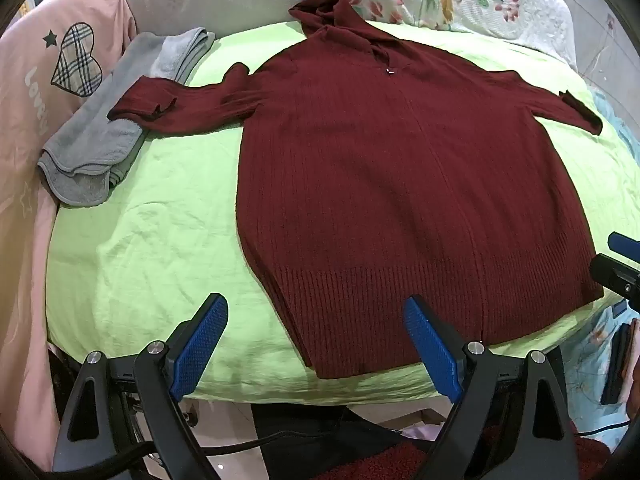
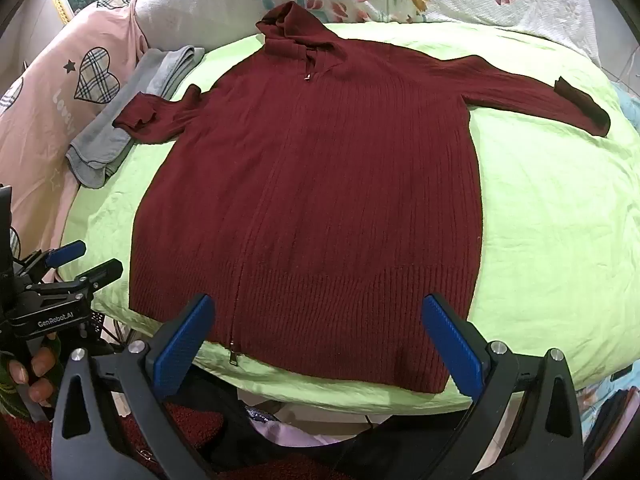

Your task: Fold large clothes

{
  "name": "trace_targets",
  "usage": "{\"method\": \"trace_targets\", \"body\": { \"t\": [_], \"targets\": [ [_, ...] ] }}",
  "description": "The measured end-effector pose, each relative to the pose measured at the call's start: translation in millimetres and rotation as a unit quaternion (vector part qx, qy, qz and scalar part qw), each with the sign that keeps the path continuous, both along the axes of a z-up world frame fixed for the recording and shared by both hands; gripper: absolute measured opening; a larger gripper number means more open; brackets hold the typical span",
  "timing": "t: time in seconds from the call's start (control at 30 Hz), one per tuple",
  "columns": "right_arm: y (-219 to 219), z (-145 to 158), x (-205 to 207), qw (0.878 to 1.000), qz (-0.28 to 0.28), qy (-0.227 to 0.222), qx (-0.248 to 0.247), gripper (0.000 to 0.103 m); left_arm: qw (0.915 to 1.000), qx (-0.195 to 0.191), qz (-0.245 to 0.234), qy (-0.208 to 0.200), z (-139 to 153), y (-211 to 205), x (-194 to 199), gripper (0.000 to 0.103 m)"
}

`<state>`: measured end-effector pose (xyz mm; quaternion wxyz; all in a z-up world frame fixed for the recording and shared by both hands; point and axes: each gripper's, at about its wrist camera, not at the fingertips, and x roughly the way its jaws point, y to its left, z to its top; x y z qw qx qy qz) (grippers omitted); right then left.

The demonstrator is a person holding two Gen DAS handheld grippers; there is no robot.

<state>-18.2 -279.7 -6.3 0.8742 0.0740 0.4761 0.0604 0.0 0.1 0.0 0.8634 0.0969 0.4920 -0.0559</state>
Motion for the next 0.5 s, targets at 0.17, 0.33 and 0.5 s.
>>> {"method": "trace_targets", "body": {
  "t": [0.17, 0.33, 0.5],
  "targets": [
    [1.5, -1.0, 0.3, 1.000, 0.000, -0.001, -0.001, 0.103, 1.0000, 0.001, 0.000, -0.001, -0.1, -0.5, 0.0, 0.090],
    [0.7, -1.6, -0.2, 1.000, 0.000, -0.001, 0.000, 0.103, 1.0000, -0.001, 0.000, -0.003, 0.0, -0.8, -0.1, 0.090],
    [1.2, -0.3, 0.8, 1.000, 0.000, -0.002, 0.001, 0.103, 1.0000, -0.004, -0.001, -0.004, -0.8, -1.0, 0.0, 0.090]
  ]
}}
